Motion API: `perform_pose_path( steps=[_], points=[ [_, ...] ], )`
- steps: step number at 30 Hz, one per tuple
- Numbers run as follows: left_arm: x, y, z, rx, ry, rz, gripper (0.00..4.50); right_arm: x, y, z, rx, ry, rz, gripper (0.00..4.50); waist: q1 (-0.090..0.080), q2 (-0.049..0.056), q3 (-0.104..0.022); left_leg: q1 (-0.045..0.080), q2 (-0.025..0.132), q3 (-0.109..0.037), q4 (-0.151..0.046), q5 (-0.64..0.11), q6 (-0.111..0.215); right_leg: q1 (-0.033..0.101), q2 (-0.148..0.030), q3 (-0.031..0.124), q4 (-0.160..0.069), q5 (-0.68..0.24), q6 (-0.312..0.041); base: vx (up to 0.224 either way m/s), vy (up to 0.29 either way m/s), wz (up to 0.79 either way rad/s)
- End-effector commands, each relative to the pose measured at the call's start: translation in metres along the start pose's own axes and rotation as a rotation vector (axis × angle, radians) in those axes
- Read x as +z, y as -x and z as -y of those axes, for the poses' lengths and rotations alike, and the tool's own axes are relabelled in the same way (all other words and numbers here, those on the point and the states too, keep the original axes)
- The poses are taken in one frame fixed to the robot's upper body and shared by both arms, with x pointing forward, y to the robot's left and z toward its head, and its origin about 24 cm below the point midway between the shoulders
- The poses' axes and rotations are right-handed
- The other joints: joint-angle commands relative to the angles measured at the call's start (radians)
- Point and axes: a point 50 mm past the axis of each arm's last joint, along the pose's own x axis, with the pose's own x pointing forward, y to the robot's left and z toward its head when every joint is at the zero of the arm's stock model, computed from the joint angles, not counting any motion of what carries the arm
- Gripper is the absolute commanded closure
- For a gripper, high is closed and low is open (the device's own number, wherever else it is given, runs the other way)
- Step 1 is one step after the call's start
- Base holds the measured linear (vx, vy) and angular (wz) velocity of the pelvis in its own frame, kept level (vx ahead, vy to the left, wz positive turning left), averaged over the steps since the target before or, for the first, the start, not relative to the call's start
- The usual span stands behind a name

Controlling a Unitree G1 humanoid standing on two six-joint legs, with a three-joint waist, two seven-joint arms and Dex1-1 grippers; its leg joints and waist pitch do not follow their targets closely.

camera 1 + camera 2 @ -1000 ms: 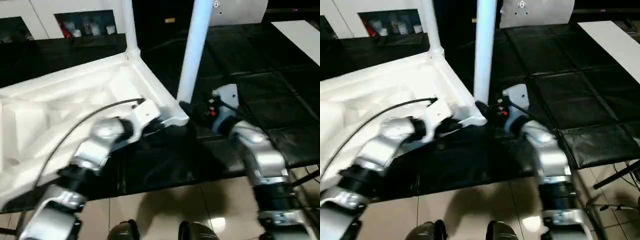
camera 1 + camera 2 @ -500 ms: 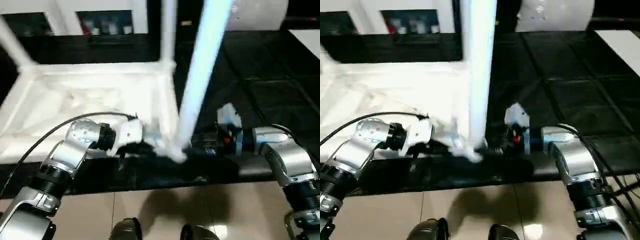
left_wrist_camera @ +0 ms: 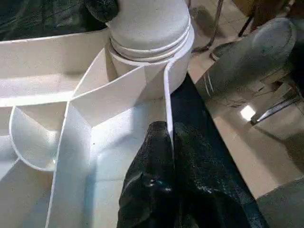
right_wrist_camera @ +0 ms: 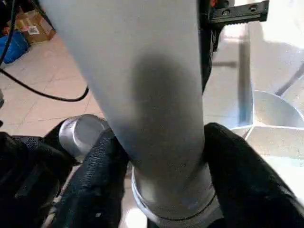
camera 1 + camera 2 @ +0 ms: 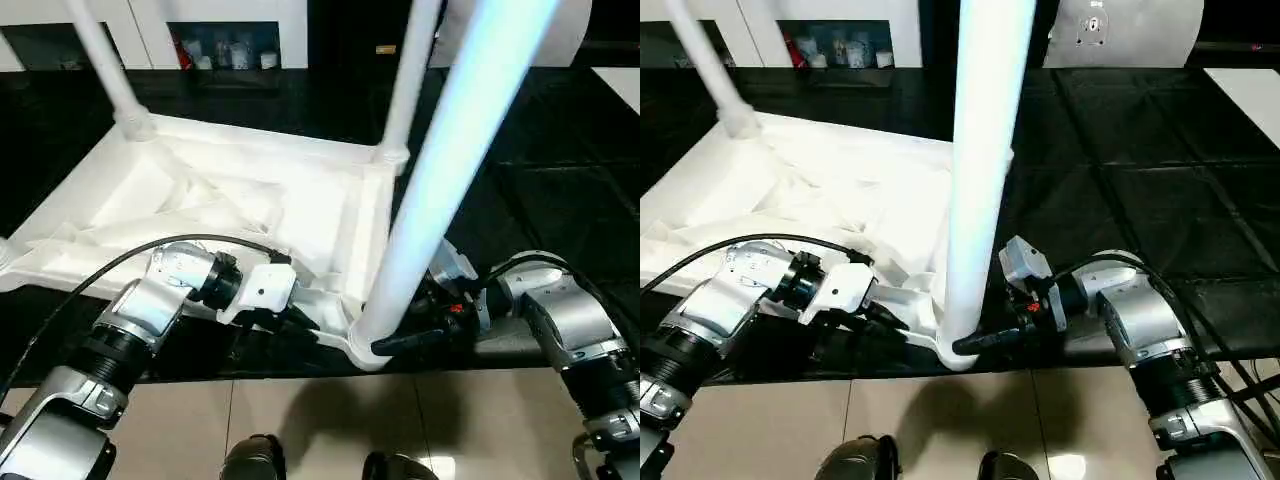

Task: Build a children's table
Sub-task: Rotate leg to tighten

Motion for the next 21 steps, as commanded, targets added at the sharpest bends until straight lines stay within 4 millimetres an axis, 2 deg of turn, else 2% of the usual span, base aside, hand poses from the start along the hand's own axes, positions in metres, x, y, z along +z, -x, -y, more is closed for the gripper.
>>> perform_pose_path(
  steps=[1, 7, 12, 13, 14, 15, 16, 17, 19, 21],
  points=[
    [0.006, -0.009, 0.001, -0.077, -0.057, -0.014, 4.50, 0.005, -0.005, 0.000, 0.059, 0.019, 0.006, 2.36, -0.007, -0.013, -0.086, 0.031, 0.073, -0.032, -0.059, -0.118, 0.108, 0.051, -0.101, 0.060, -0.065, -0.148, -0.241, 0.000, 0.000, 0.00],
    [0.005, -0.009, 0.000, -0.078, -0.047, -0.009, 4.50, 0.003, -0.008, -0.005, 0.099, -0.004, 0.012, 2.46, -0.006, -0.012, -0.086, 0.030, 0.073, -0.033, -0.059, -0.112, 0.111, 0.051, -0.100, 0.059, -0.062, -0.135, -0.244, 0.000, 0.000, 0.00],
    [0.003, -0.004, -0.001, -0.009, 0.021, 0.037, 4.50, 0.002, -0.007, -0.007, 0.062, -0.051, 0.058, 2.47, -0.003, -0.009, -0.085, 0.032, 0.074, -0.033, -0.059, -0.113, 0.110, 0.051, -0.100, 0.060, -0.062, -0.135, -0.248, 0.000, 0.000, 0.00],
    [0.003, -0.002, -0.003, 0.033, 0.048, 0.056, 4.50, 0.003, -0.008, -0.006, 0.022, -0.077, 0.077, 2.47, -0.005, -0.010, -0.084, 0.031, 0.074, -0.033, -0.061, -0.111, 0.109, 0.051, -0.098, 0.060, -0.061, -0.129, -0.249, 0.000, 0.000, 0.00],
    [0.003, 0.001, -0.005, 0.118, 0.097, 0.078, 4.50, 0.003, -0.012, -0.004, -0.088, -0.106, 0.127, 2.47, -0.005, -0.010, -0.083, 0.029, 0.074, -0.034, -0.061, -0.117, 0.107, 0.051, -0.099, 0.059, -0.063, -0.142, -0.247, 0.000, 0.000, 0.00],
    [0.003, 0.001, -0.005, 0.131, 0.101, 0.078, 4.50, 0.003, -0.012, -0.003, -0.107, -0.110, 0.133, 2.47, -0.007, -0.009, -0.082, 0.029, 0.075, -0.034, -0.063, -0.121, 0.103, 0.051, -0.100, 0.060, -0.064, -0.149, -0.246, 0.000, 0.000, 0.00],
    [0.002, 0.002, -0.007, 0.196, 0.127, 0.081, 4.50, 0.004, -0.017, 0.000, -0.210, -0.120, 0.161, 2.47, -0.013, -0.010, -0.078, 0.027, 0.073, -0.037, -0.066, -0.143, 0.081, 0.049, -0.101, 0.059, -0.070, -0.204, -0.235, 0.000, 0.000, 0.00],
    [0.002, 0.001, -0.008, 0.223, 0.141, 0.081, 4.50, 0.004, -0.019, 0.002, -0.254, -0.123, 0.174, 2.47, -0.015, -0.008, -0.077, 0.029, 0.071, -0.037, -0.067, -0.159, 0.071, 0.048, -0.101, 0.058, -0.074, -0.237, -0.226, 0.000, 0.000, 0.00],
    [0.001, 0.000, -0.010, 0.276, 0.157, 0.070, 4.50, 0.004, -0.022, 0.003, -0.297, -0.134, 0.193, 2.47, -0.029, -0.011, -0.074, 0.027, 0.068, -0.041, -0.072, -0.188, 0.041, 0.051, -0.103, 0.058, -0.083, -0.319, -0.197, 0.000, 0.000, 0.00],
    [0.005, -0.007, -0.017, 0.388, 0.214, 0.080, 4.50, 0.006, -0.034, 0.007, -0.417, -0.160, 0.235, 2.47, -0.038, -0.011, -0.072, 0.027, 0.069, -0.042, -0.073, -0.195, 0.033, 0.051, -0.103, 0.060, -0.083, -0.328, -0.188, 0.000, 0.000, 0.00]
  ],
)
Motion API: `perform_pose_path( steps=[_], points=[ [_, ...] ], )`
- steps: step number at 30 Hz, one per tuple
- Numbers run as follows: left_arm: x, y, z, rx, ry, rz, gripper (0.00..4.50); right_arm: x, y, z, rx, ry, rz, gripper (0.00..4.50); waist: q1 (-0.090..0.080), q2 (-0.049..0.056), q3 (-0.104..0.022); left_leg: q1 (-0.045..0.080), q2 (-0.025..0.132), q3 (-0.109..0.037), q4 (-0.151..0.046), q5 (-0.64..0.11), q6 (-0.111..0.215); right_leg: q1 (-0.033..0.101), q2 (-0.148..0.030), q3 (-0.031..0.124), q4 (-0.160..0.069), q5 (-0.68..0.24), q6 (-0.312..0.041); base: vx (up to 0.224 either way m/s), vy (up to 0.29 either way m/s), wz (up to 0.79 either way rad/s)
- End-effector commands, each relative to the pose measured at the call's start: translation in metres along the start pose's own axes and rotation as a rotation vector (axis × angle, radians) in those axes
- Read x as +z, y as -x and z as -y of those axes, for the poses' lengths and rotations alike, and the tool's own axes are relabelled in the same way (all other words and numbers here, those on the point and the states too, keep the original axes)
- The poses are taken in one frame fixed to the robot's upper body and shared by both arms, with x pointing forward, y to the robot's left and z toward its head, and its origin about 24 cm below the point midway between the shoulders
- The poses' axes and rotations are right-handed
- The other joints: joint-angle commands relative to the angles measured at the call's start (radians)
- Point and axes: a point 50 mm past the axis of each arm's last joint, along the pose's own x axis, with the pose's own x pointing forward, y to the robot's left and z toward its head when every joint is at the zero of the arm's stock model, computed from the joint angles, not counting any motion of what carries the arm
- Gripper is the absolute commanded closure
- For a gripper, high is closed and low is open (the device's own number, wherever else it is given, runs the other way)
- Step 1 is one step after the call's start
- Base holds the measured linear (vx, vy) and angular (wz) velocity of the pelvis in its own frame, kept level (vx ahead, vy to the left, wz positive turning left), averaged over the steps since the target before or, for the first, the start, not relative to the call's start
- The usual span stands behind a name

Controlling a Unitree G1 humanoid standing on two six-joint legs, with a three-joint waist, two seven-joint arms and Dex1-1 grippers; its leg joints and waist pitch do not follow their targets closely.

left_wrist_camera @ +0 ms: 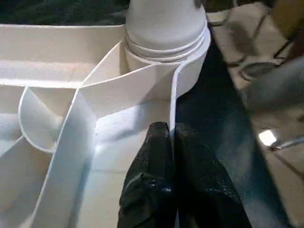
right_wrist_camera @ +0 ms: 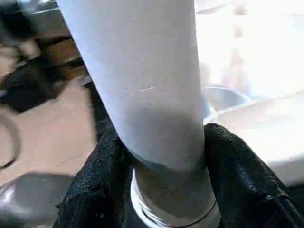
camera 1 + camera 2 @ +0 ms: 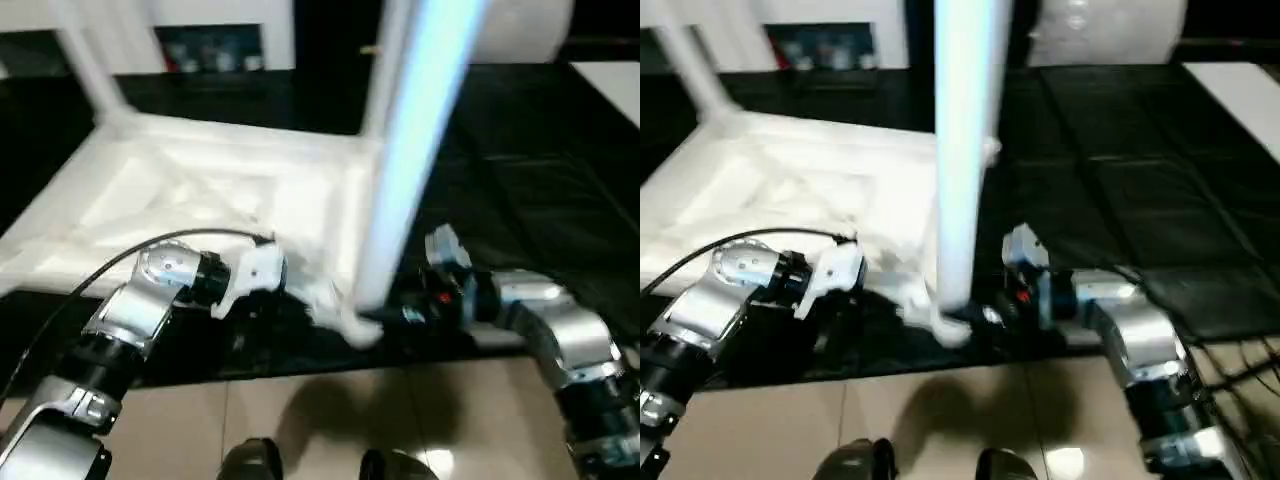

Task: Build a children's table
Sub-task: Rotate leg to tighten

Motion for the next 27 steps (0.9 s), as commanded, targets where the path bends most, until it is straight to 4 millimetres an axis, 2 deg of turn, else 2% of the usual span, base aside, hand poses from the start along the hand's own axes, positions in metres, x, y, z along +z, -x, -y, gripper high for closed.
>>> perform_pose_path(
  steps=[1, 2, 4, 7, 8, 9, 10, 11, 12, 14, 15, 16, 18, 19, 20, 21, 23, 24, 25, 27],
  points=[
    [0.015, -0.017, -0.004, 0.141, 0.041, 0.071, 4.50, 0.005, -0.028, -0.010, -0.048, -0.032, 0.070, 2.47, -0.003, -0.011, -0.071, 0.026, 0.066, -0.040, -0.074, -0.196, 0.030, 0.046, -0.101, 0.062, -0.086, -0.317, -0.193, 0.000, 0.000, 0.00],
    [0.021, -0.025, -0.006, 0.190, 0.083, 0.092, 4.50, 0.005, -0.037, -0.009, -0.139, -0.046, 0.092, 2.47, -0.006, -0.013, -0.073, 0.025, 0.066, -0.041, -0.073, -0.191, 0.028, 0.048, -0.103, 0.061, -0.085, -0.312, -0.196, 0.000, 0.000, 0.00],
    [0.024, -0.030, -0.007, 0.214, 0.095, 0.097, 4.50, 0.004, -0.041, -0.008, -0.179, -0.061, 0.104, 2.48, -0.021, -0.014, -0.075, 0.022, 0.060, -0.039, -0.070, -0.162, 0.040, 0.051, -0.101, 0.062, -0.085, -0.273, -0.198, 0.000, 0.000, 0.00],
    [0.037, -0.048, -0.015, 0.373, 0.175, 0.113, 4.50, 0.004, -0.059, -0.005, -0.401, -0.122, 0.153, 2.48, -0.028, -0.013, -0.076, 0.022, 0.058, -0.036, -0.067, -0.125, 0.060, 0.050, -0.097, 0.062, -0.083, -0.215, -0.208, 0.000, 0.000, 0.00],
    [0.037, -0.048, -0.015, 0.373, 0.175, 0.113, 4.50, 0.004, -0.059, -0.005, -0.401, -0.122, 0.153, 2.48, -0.029, -0.013, -0.075, 0.021, 0.057, -0.035, -0.068, -0.123, 0.062, 0.048, -0.097, 0.062, -0.084, -0.218, -0.207, 0.000, 0.000, 0.00],
    [0.040, -0.054, -0.018, 0.421, 0.198, 0.115, 4.50, 0.004, -0.064, -0.003, -0.477, -0.132, 0.165, 2.48, -0.028, -0.010, -0.076, 0.023, 0.057, -0.035, -0.068, -0.119, 0.064, 0.050, -0.097, 0.061, -0.085, -0.218, -0.202, 0.000, 0.000, 0.00],
    [0.045, -0.061, -0.023, 0.514, 0.231, 0.112, 4.50, 0.004, -0.072, 0.001, -0.606, -0.170, 0.180, 2.48, -0.030, -0.008, -0.073, 0.024, 0.058, -0.035, -0.070, -0.122, 0.063, 0.045, -0.094, 0.062, -0.088, -0.219, -0.200, 0.000, 0.000, 0.00],
    [0.045, -0.061, -0.023, 0.514, 0.231, 0.112, 4.50, 0.004, -0.072, 0.001, -0.606, -0.170, 0.180, 2.48, -0.032, -0.008, -0.073, 0.025, 0.058, -0.035, -0.070, -0.130, 0.060, 0.044, -0.094, 0.062, -0.089, -0.230, -0.199, 0.000, 0.000, 0.00],
    [0.048, -0.064, -0.025, 0.554, 0.243, 0.107, 4.50, 0.004, -0.075, 0.004, -0.690, -0.182, 0.179, 2.48, -0.029, -0.006, -0.074, 0.025, 0.056, -0.037, -0.070, -0.135, 0.057, 0.048, -0.096, 0.060, -0.090, -0.240, -0.196, 0.000, 0.000, 0.00],
    [0.054, -0.072, -0.030, 0.637, 0.230, 0.085, 4.50, 0.000, -0.080, 0.010, -0.870, -0.231, 0.176, 2.48, -0.034, -0.004, -0.072, 0.028, 0.056, -0.037, -0.074, -0.165, 0.043, 0.042, -0.095, 0.062, -0.097, -0.271, -0.184, 0.000, 0.000, 0.00],
    [0.056, -0.075, -0.030, 0.649, 0.224, 0.080, 4.50, -0.001, -0.082, 0.011, -0.906, -0.231, 0.170, 2.48, -0.033, -0.002, -0.073, 0.028, 0.056, -0.039, -0.075, -0.167, 0.036, 0.046, -0.095, 0.061, -0.095, -0.267, -0.177, 0.000, 0.000, 0.00],
    [0.057, -0.076, -0.030, 0.658, 0.220, 0.082, 4.50, -0.001, -0.084, 0.011, -0.916, -0.224, 0.176, 2.14, -0.034, -0.003, -0.073, 0.029, 0.057, -0.038, -0.076, -0.172, 0.039, 0.045, -0.093, 0.063, -0.096, -0.246, -0.172, 0.000, 0.000, 0.00],
    [0.059, -0.080, -0.030, 0.661, 0.203, 0.082, 4.50, 0.002, -0.089, 0.009, -0.940, -0.213, 0.192, 1.78, -0.034, -0.004, -0.074, 0.027, 0.055, -0.038, -0.075, -0.165, 0.045, 0.047, -0.094, 0.064, -0.093, -0.221, -0.170, 0.000, 0.000, 0.00],
    [0.060, -0.080, -0.030, 0.659, 0.209, 0.088, 4.50, 0.005, -0.090, 0.009, -0.945, -0.215, 0.219, 1.78, -0.035, -0.011, -0.073, 0.023, 0.053, -0.037, -0.075, -0.159, 0.059, 0.050, -0.095, 0.063, -0.091, -0.208, -0.167, 0.000, 0.000, 0.00],
    [0.060, -0.081, -0.030, 0.658, 0.211, 0.089, 4.50, 0.006, -0.090, 0.009, -0.946, -0.215, 0.225, 1.72, -0.034, -0.008, -0.073, 0.024, 0.053, -0.037, -0.075, -0.160, 0.061, 0.050, -0.096, 0.063, -0.092, -0.212, -0.166, 0.000, 0.000, 0.00],
    [0.058, -0.078, -0.030, 0.647, 0.211, 0.089, 4.50, 0.012, -0.087, 0.012, -0.944, -0.199, 0.255, 1.60, -0.037, -0.010, -0.070, 0.021, 0.052, -0.038, -0.076, -0.162, 0.065, 0.051, -0.095, 0.062, -0.093, -0.222, -0.161, 0.000, 0.000, 0.00],
    [0.054, -0.074, -0.029, 0.637, 0.206, 0.082, 4.50, 0.015, -0.081, 0.016, -0.938, -0.187, 0.283, 1.47, -0.040, -0.009, -0.073, 0.020, 0.053, -0.039, -0.075, -0.150, 0.070, 0.052, -0.094, 0.062, -0.090, -0.200, -0.159, 0.000, 0.000, 0.00],
    [0.049, -0.070, -0.029, 0.626, 0.205, 0.077, 4.50, 0.016, -0.077, 0.018, -0.918, -0.173, 0.299, 1.36, -0.041, -0.008, -0.075, 0.020, 0.053, -0.038, -0.074, -0.141, 0.075, 0.053, -0.094, 0.063, -0.088, -0.180, -0.163, 0.000, 0.000, 0.00],
    [0.047, -0.068, -0.028, 0.620, 0.203, 0.074, 4.50, 0.016, -0.074, 0.020, -0.910, -0.167, 0.307, 1.27, -0.041, -0.008, -0.077, 0.017, 0.053, -0.037, -0.070, -0.110, 0.096, 0.055, -0.094, 0.062, -0.082, -0.119, -0.177, 0.000, 0.000, 0.00],
    [0.040, -0.061, -0.026, 0.585, 0.179, 0.066, 4.50, 0.016, -0.064, 0.023, -0.872, -0.164, 0.322, 1.10, -0.041, -0.011, -0.079, 0.014, 0.052, -0.036, -0.067, -0.082, 0.118, 0.058, -0.093, 0.061, -0.075, -0.065, -0.194, 0.000, 0.000, 0.00]
  ],
)
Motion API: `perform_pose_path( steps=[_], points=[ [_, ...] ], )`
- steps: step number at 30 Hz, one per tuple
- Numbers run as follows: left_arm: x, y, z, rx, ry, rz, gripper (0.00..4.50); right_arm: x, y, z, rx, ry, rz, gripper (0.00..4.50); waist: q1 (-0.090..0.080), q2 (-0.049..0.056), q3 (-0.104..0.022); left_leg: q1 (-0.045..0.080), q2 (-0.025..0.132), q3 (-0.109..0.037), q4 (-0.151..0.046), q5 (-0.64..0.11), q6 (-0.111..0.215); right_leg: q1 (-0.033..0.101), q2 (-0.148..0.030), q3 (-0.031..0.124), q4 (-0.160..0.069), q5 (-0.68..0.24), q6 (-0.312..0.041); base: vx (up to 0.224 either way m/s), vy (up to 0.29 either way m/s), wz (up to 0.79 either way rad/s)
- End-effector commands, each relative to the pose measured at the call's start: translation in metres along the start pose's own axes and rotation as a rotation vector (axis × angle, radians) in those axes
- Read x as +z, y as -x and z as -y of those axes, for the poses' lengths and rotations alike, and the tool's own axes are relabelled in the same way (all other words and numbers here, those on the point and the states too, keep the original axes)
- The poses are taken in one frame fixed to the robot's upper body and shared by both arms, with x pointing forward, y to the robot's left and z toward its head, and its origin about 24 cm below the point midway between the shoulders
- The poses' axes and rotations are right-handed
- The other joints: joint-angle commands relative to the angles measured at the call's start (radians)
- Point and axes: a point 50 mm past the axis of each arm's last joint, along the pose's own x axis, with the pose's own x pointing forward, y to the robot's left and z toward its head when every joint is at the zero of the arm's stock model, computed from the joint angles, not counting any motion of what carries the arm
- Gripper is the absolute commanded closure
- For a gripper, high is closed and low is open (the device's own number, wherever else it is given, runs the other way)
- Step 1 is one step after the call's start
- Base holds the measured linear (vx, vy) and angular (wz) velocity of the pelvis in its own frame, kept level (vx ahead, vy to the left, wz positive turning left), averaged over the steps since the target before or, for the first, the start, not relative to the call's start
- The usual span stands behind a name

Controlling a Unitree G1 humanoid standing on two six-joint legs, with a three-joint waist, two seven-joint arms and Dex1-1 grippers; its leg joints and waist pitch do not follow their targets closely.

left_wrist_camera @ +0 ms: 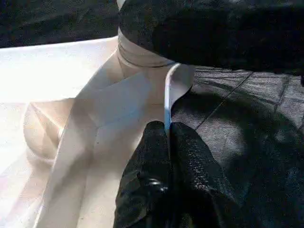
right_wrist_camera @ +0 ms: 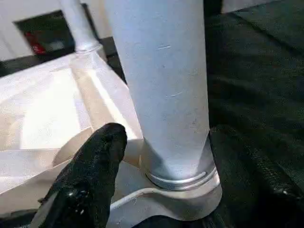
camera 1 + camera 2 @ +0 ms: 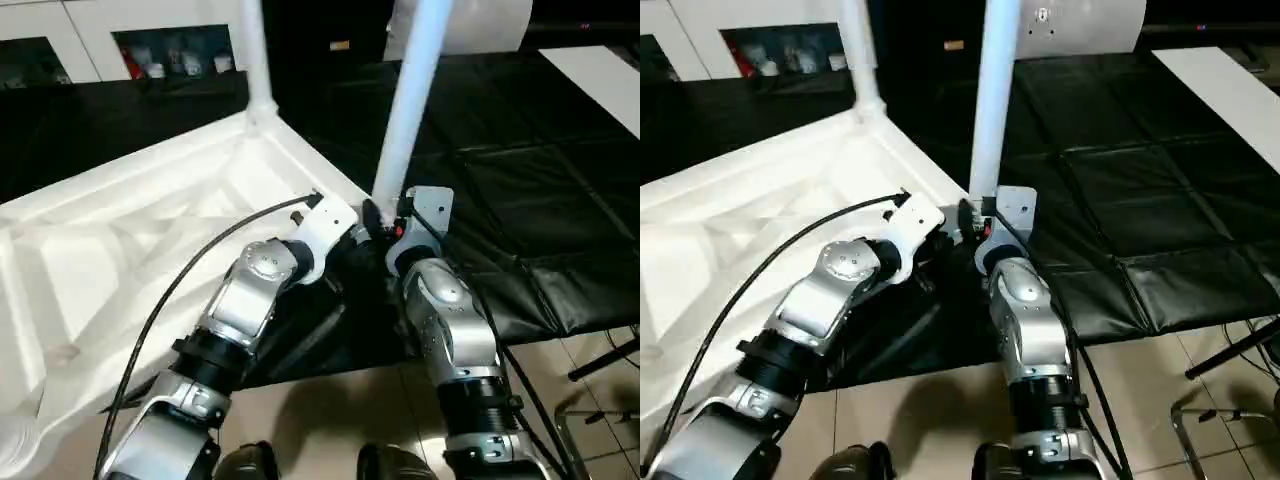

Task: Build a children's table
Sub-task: Rotate leg to tighten

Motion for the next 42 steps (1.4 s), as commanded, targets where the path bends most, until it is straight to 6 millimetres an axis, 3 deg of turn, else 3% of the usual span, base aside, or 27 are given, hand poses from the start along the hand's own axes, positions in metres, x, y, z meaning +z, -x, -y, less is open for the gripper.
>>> perform_pose_path(
  steps=[1, 2, 3, 4, 5, 9, 10, 14, 17, 20, 26, 42],
  points=[
    [-0.002, 0.011, -0.002, -0.058, -0.033, 0.069, 4.50, 0.005, 0.001, 0.003, 0.127, -0.025, 0.014, 1.01, 0.008, -0.011, -0.077, 0.019, 0.055, -0.038, -0.055, -0.083, 0.122, 0.064, -0.093, 0.059, -0.068, -0.055, -0.201, 0.000, 0.000, 0.00],
    [-0.004, 0.013, -0.003, -0.073, -0.044, 0.066, 4.50, 0.006, 0.002, 0.006, 0.148, -0.018, 0.018, 0.89, 0.008, -0.013, -0.076, 0.016, 0.056, -0.037, -0.054, -0.081, 0.135, 0.067, -0.095, 0.059, -0.066, -0.044, -0.207, 0.000, 0.000, 0.00],
    [-0.008, 0.017, -0.005, -0.090, -0.055, 0.057, 4.50, 0.009, 0.004, 0.010, 0.195, 0.005, 0.020, 0.89, 0.008, -0.010, -0.075, 0.019, 0.057, -0.035, -0.053, -0.081, 0.140, 0.061, -0.093, 0.059, -0.068, -0.044, -0.213, 0.000, 0.000, 0.00],
    [-0.015, 0.024, -0.009, -0.120, -0.073, 0.038, 4.50, 0.013, 0.009, 0.016, 0.290, 0.053, 0.017, 0.89, 0.012, -0.012, -0.073, 0.017, 0.056, -0.037, -0.053, -0.089, 0.139, 0.068, -0.093, 0.056, -0.067, -0.062, -0.211, 0.000, 0.000, 0.00],
    [-0.016, 0.025, -0.009, -0.123, -0.074, 0.036, 4.50, 0.014, 0.009, 0.016, 0.299, 0.057, 0.016, 0.64, 0.012, -0.011, -0.072, 0.018, 0.058, -0.036, -0.054, -0.094, 0.137, 0.066, -0.093, 0.057, -0.069, -0.072, -0.210, 0.000, 0.000, 0.00],
    [-0.029, 0.045, -0.012, -0.289, -0.182, 0.010, 4.50, 0.019, 0.024, 0.035, 0.572, 0.191, -0.083, 0.42, 0.016, -0.011, -0.069, 0.025, 0.062, -0.037, -0.057, -0.144, 0.113, 0.062, -0.093, 0.057, -0.078, -0.172, -0.201, 0.000, 0.000, 0.00],
    [-0.030, 0.047, -0.012, -0.307, -0.195, 0.005, 4.50, 0.020, 0.025, 0.036, 0.598, 0.207, -0.093, 0.29, 0.016, -0.010, -0.069, 0.026, 0.066, -0.037, -0.059, -0.138, 0.109, 0.060, -0.093, 0.059, -0.073, -0.159, -0.207, 0.000, 0.000, 0.00],
    [-0.036, 0.058, -0.014, -0.412, -0.249, -0.008, 4.50, 0.022, 0.035, 0.043, 0.786, 0.294, -0.165, 0.29, 0.022, -0.008, -0.069, 0.028, 0.067, -0.035, -0.057, -0.141, 0.114, 0.058, -0.095, 0.059, -0.072, -0.138, -0.226, 0.000, 0.000, 0.00],
    [-0.040, 0.067, -0.014, -0.539, -0.312, -0.022, 4.50, 0.023, 0.044, 0.046, 0.994, 0.339, -0.246, 0.29, 0.035, -0.013, -0.070, 0.026, 0.068, -0.035, -0.055, -0.137, 0.123, 0.061, -0.095, 0.058, -0.069, -0.145, -0.227, 0.000, 0.000, 0.00],
    [-0.042, 0.072, -0.011, -0.649, -0.347, -0.030, 4.50, 0.024, 0.048, 0.046, 1.118, 0.345, -0.293, 0.29, 0.043, -0.015, -0.068, 0.029, 0.071, -0.033, -0.055, -0.143, 0.119, 0.054, -0.095, 0.058, -0.068, -0.165, -0.231, 0.000, 0.000, 0.00],
    [-0.042, 0.078, -0.007, -0.799, -0.413, -0.039, 4.50, 0.024, 0.051, 0.045, 1.266, 0.347, -0.377, 0.77, 0.061, -0.017, -0.069, 0.034, 0.075, -0.033, -0.057, -0.151, 0.105, 0.050, -0.098, 0.059, -0.067, -0.187, -0.234, 0.000, 0.000, 0.00],
    [-0.037, 0.076, -0.004, -0.912, -0.486, -0.025, 4.50, 0.020, 0.051, 0.035, 1.423, 0.308, -0.437, 2.23, 0.070, -0.020, -0.065, 0.034, 0.077, -0.034, -0.059, -0.152, 0.094, 0.051, -0.102, 0.061, -0.068, -0.190, -0.239, 0.000, 0.000, 0.00]
  ],
)
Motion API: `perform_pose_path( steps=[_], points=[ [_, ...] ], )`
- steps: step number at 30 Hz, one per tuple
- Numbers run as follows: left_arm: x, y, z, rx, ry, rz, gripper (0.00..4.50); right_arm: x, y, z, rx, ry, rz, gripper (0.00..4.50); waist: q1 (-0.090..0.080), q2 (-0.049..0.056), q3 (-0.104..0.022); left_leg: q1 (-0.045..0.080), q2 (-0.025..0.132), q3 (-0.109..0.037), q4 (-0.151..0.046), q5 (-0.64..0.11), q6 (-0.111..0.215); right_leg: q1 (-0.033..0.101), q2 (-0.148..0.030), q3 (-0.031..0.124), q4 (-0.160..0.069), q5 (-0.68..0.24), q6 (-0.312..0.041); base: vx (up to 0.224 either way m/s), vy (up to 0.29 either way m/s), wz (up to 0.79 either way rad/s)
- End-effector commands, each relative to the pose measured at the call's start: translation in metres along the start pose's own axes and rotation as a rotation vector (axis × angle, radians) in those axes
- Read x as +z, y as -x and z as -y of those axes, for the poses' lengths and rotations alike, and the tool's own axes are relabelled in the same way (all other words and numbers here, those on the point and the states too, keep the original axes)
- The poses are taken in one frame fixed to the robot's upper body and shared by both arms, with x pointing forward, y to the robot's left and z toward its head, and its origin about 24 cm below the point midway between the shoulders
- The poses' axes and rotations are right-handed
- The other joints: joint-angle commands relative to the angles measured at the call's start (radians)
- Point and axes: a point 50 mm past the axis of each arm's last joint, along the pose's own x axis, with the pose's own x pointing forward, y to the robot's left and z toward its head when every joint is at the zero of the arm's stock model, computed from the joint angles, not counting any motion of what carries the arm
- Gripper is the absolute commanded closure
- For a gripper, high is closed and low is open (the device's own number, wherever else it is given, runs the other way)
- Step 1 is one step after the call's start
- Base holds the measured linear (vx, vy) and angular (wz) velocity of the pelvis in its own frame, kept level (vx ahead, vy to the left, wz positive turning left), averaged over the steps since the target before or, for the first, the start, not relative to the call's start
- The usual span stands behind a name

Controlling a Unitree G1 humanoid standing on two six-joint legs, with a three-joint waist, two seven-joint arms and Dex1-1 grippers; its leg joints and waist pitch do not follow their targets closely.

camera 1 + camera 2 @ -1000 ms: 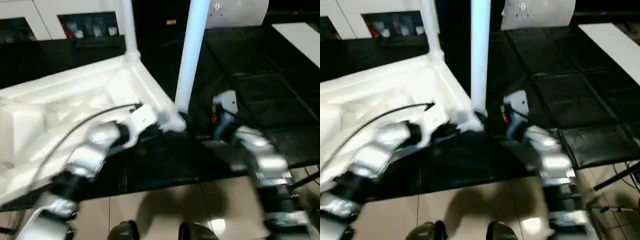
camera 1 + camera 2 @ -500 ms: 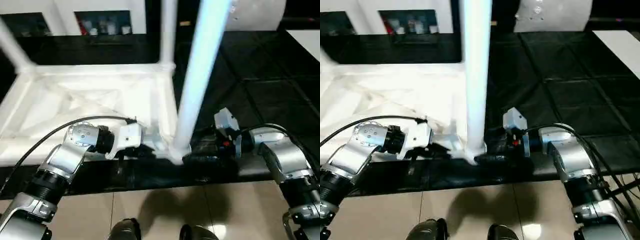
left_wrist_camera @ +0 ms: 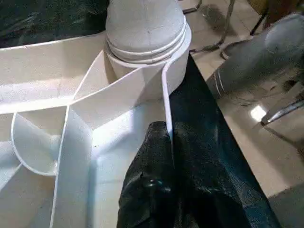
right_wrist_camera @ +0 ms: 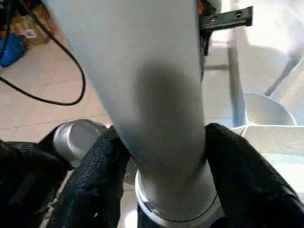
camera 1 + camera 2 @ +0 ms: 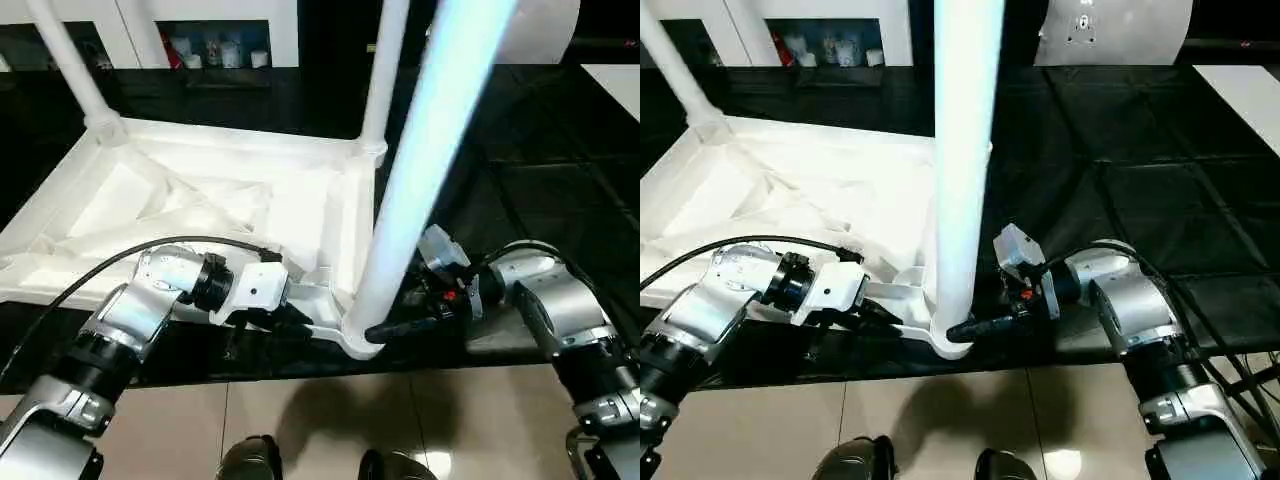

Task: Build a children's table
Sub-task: Rotate leg to tighten

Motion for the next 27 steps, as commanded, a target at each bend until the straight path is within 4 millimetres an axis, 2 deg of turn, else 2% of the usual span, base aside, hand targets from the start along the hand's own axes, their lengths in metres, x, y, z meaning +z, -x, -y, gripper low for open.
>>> perform_pose_path(
  steps=[1, 8, 11, 12, 13, 14, 17, 18, 19, 20, 21, 22, 24, 27],
  points=[
    [0.003, -0.009, 0.004, -0.094, -0.046, -0.022, 4.50, 0.001, -0.005, -0.002, 0.053, -0.001, 0.001, 2.30, -0.007, -0.009, -0.068, 0.032, 0.076, -0.033, -0.066, -0.147, 0.097, 0.046, -0.101, 0.063, -0.069, -0.184, -0.240, 0.000, 0.000, 0.00],
    [0.000, -0.008, 0.005, -0.072, -0.029, -0.019, 4.50, 0.000, -0.007, -0.005, 0.079, -0.016, 0.012, 2.48, -0.007, -0.008, -0.067, 0.033, 0.076, -0.033, -0.067, -0.154, 0.092, 0.046, -0.101, 0.063, -0.070, -0.192, -0.242, 0.000, 0.000, 0.00],
    [0.001, -0.007, 0.003, 0.006, 0.042, 0.035, 4.50, 0.002, -0.010, -0.011, 0.063, -0.070, 0.093, 2.48, -0.004, -0.005, -0.068, 0.034, 0.079, -0.033, -0.068, -0.147, 0.091, 0.047, -0.100, 0.064, -0.069, -0.177, -0.243, 0.000, 0.000, 0.00],
    [0.002, -0.006, 0.000, 0.071, 0.075, 0.050, 4.50, 0.001, -0.013, -0.012, 0.010, -0.092, 0.133, 2.49, -0.003, -0.001, -0.071, 0.034, 0.078, -0.033, -0.067, -0.145, 0.090, 0.046, -0.100, 0.064, -0.067, -0.167, -0.247, 0.000, 0.000, 0.00],
    [0.002, -0.006, 0.000, 0.081, 0.079, 0.052, 4.50, 0.001, -0.013, -0.012, 0.000, -0.096, 0.139, 2.49, -0.002, -0.003, -0.070, 0.034, 0.080, -0.032, -0.068, -0.143, 0.089, 0.047, -0.101, 0.065, -0.068, -0.163, -0.247, 0.000, 0.000, 0.00],
    [0.002, -0.006, -0.002, 0.119, 0.100, 0.054, 4.50, -0.001, -0.016, -0.012, -0.043, -0.109, 0.152, 2.49, -0.003, -0.003, -0.068, 0.032, 0.078, -0.033, -0.069, -0.152, 0.086, 0.046, -0.100, 0.064, -0.070, -0.182, -0.245, 0.000, 0.000, 0.00],
    [0.003, -0.007, -0.004, 0.163, 0.126, 0.051, 4.50, -0.002, -0.019, -0.012, -0.090, -0.112, 0.159, 2.49, -0.007, -0.006, -0.058, 0.035, 0.074, -0.036, -0.074, -0.230, 0.051, 0.042, -0.106, 0.065, -0.089, -0.349, -0.207, 0.000, 0.000, 0.00],
    [0.006, -0.011, -0.012, 0.268, 0.207, 0.064, 4.50, -0.003, -0.032, -0.006, -0.253, -0.121, 0.170, 2.49, -0.012, -0.002, -0.056, 0.036, 0.078, -0.038, -0.081, -0.250, 0.025, 0.041, -0.106, 0.068, -0.091, -0.389, -0.190, 0.000, 0.000, 0.00],
    [0.007, -0.012, -0.014, 0.295, 0.227, 0.070, 4.50, -0.004, -0.035, -0.004, -0.301, -0.126, 0.173, 2.49, -0.020, -0.006, -0.054, 0.040, 0.075, -0.043, -0.083, -0.278, 0.009, 0.037, -0.105, 0.066, -0.095, -0.426, -0.185, 0.000, 0.000, 0.00],
    [0.008, -0.016, -0.017, 0.339, 0.276, 0.081, 4.50, -0.003, -0.041, 0.001, -0.398, -0.148, 0.182, 2.49, -0.024, -0.006, -0.054, 0.038, 0.073, -0.045, -0.084, -0.287, 0.000, 0.039, -0.106, 0.066, -0.095, -0.447, -0.180, 0.000, 0.000, 0.00],
    [0.008, -0.016, -0.017, 0.342, 0.280, 0.081, 4.50, -0.003, -0.042, 0.002, -0.406, -0.151, 0.183, 2.49, -0.027, -0.006, -0.054, 0.038, 0.072, -0.047, -0.086, -0.289, -0.010, 0.040, -0.108, 0.066, -0.095, -0.461, -0.176, 0.000, 0.000, 0.00],
    [0.009, -0.019, -0.019, 0.361, 0.306, 0.086, 4.50, -0.002, -0.045, 0.005, -0.458, -0.172, 0.190, 2.49, -0.044, -0.007, -0.056, 0.031, 0.068, -0.051, -0.088, -0.284, -0.016, 0.045, -0.108, 0.064, -0.096, -0.471, -0.162, 0.000, 0.000, 0.00],
    [0.011, -0.028, -0.026, 0.432, 0.363, 0.079, 4.50, 0.001, -0.055, 0.014, -0.592, -0.237, 0.224, 2.50, -0.058, -0.008, -0.056, 0.036, 0.068, -0.046, -0.085, -0.278, -0.007, 0.037, -0.104, 0.070, -0.099, -0.438, -0.169, 0.000, 0.000, 0.00],
    [0.017, -0.039, -0.043, 0.574, 0.445, 0.084, 4.50, 0.004, -0.068, 0.027, -0.793, -0.347, 0.264, 2.51, -0.070, -0.008, -0.056, 0.038, 0.061, -0.045, -0.081, -0.273, -0.010, 0.034, -0.103, 0.068, -0.104, -0.465, -0.162, 0.000, 0.000, 0.00]
  ],
)
